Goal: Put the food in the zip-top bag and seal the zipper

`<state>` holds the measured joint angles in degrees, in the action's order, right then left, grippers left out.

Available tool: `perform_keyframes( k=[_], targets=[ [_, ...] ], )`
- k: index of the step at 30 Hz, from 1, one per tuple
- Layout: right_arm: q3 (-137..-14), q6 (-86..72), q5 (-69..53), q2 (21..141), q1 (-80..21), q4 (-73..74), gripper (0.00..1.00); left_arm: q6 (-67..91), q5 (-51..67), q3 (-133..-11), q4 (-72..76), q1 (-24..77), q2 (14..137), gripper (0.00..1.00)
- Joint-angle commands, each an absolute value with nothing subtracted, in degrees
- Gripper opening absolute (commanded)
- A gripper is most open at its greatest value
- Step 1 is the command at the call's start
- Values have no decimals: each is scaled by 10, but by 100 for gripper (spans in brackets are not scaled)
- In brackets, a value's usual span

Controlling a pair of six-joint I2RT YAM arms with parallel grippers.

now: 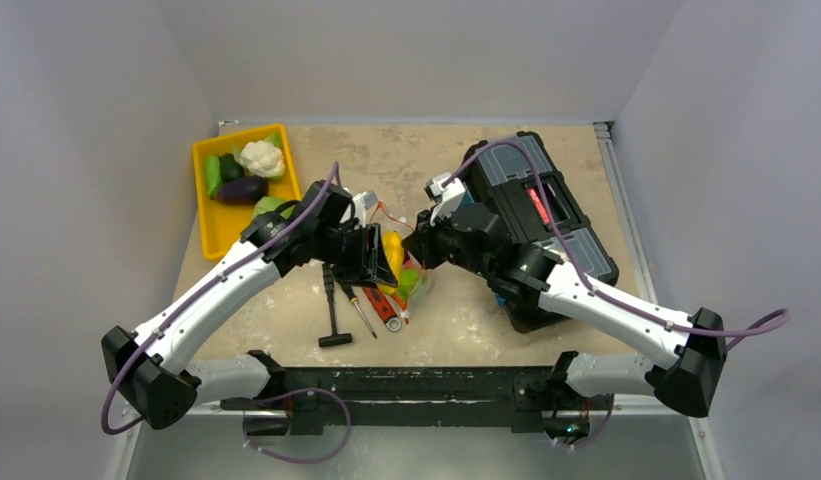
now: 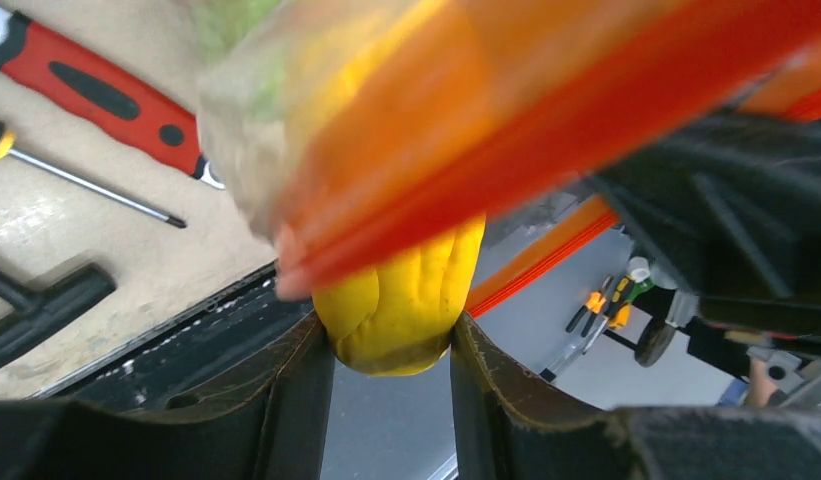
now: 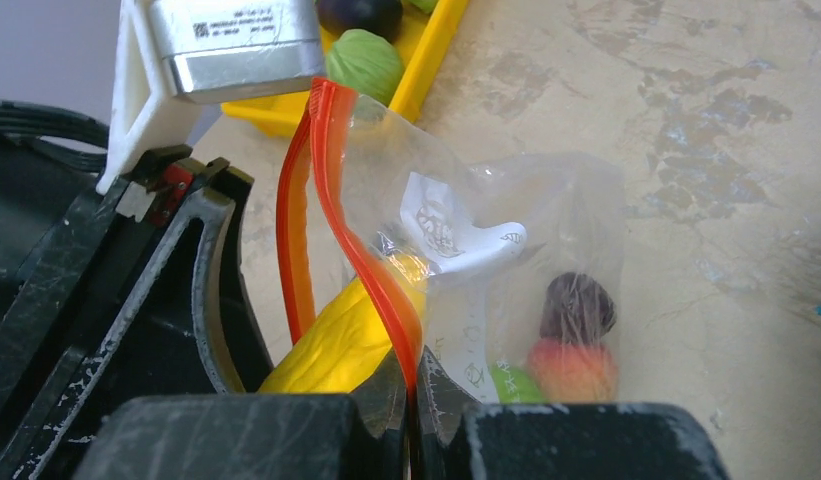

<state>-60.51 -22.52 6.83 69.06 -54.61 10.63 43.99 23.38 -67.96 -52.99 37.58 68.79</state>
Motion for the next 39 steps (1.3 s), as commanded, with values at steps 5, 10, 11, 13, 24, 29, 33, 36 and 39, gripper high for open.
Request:
perform_keyframes(
  k=[5,10,11,13,24,29,33,36,39],
  targets=[
    [-593,-213,55,683,-567,62,0,518,310,-666,-419,366,703,2],
    [-588,-215,60,685,-570,63,0,567,310,-652,-360,357,687,24],
    [-587,-217,62,685,-570,64,0,571,306,-652,-356,356,685,31],
    [-589,-222,70,685,-570,68,0,573,295,-657,-362,353,679,45],
    [-606,-253,94,690,-570,90,0,500,253,-669,-427,342,613,73],
    [-607,-255,94,688,-570,91,0,451,200,-675,-479,330,559,73],
    [-607,-256,95,689,-570,94,0,396,111,-697,-554,321,535,73],
    [-605,-257,94,690,-570,95,0,369,11,-715,-622,322,522,73],
    [-602,-258,96,692,-570,94,0,358,-127,-713,-657,322,496,74]
  ],
)
